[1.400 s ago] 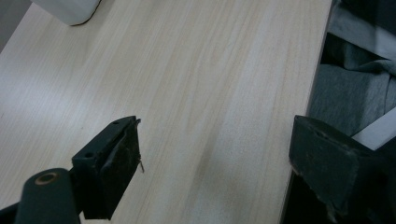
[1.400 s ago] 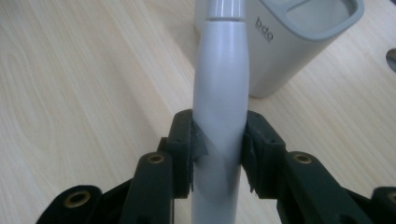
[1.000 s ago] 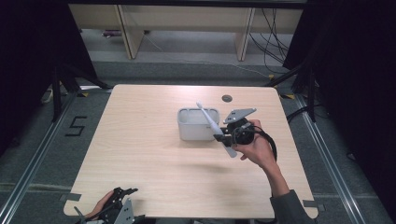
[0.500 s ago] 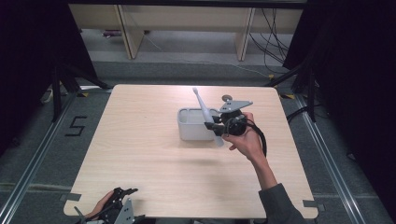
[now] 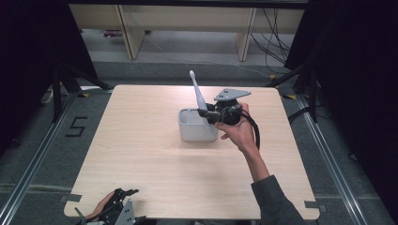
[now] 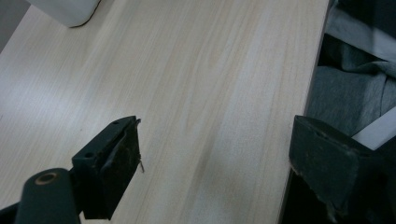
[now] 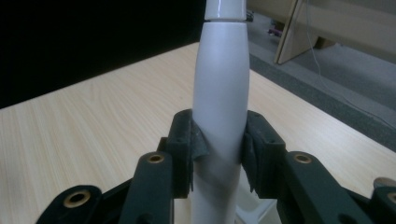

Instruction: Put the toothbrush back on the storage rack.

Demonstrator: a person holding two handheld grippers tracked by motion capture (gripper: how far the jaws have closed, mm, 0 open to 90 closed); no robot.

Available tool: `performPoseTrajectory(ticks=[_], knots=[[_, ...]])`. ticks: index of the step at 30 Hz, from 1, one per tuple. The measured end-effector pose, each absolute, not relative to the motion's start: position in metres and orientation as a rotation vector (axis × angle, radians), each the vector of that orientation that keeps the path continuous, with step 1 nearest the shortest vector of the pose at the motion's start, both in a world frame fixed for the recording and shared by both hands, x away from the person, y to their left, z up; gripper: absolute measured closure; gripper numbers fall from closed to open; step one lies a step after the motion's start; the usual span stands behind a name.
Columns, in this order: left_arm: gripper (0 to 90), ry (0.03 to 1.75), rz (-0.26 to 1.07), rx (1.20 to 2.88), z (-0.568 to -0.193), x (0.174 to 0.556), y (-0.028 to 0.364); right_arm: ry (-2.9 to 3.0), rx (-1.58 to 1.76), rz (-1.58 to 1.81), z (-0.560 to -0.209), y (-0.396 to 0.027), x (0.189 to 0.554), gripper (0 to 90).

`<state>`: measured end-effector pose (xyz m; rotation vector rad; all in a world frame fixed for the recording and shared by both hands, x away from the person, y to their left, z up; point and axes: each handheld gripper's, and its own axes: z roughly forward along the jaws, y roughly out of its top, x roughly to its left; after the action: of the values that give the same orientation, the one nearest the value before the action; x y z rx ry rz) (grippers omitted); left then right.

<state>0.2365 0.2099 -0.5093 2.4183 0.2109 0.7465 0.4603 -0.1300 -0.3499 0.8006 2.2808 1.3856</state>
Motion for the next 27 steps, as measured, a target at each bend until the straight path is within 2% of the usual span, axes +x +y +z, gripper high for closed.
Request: performPoseTrajectory(ticks=[14,27], knots=[[16.0,0.209,0.75,2.427,-0.509,0.237,0.21,2.19,0.813,1.415,-0.339,-0.113,0.482,66.8],[16.0,0.208,0.743,2.426,-0.508,0.236,0.21,2.16,0.856,1.409,-0.353,-0.106,0.507,66.8]])
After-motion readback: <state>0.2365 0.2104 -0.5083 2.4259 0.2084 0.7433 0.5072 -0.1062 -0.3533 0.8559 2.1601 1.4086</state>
